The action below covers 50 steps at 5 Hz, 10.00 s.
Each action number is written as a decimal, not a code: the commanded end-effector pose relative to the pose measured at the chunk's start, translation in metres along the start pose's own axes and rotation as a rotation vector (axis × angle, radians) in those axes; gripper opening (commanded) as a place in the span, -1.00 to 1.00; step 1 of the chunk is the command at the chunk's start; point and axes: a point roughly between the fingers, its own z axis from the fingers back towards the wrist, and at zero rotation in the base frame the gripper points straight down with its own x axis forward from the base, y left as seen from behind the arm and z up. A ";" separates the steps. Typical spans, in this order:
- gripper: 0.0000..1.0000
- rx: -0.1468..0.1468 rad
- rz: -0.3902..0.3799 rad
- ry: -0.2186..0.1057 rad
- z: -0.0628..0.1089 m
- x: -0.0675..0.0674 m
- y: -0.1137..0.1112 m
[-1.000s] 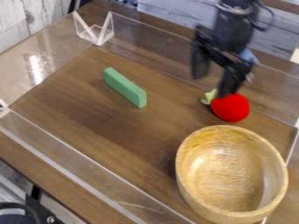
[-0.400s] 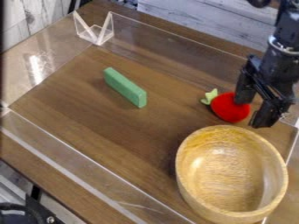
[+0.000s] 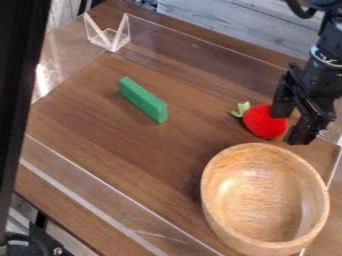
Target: Move the red object to the left side of the table
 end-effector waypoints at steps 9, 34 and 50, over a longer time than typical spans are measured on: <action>-1.00 -0.044 0.254 -0.003 -0.038 -0.021 0.055; 1.00 -0.144 1.096 -0.076 -0.037 -0.289 0.151; 1.00 -0.251 0.825 -0.224 0.009 -0.246 0.131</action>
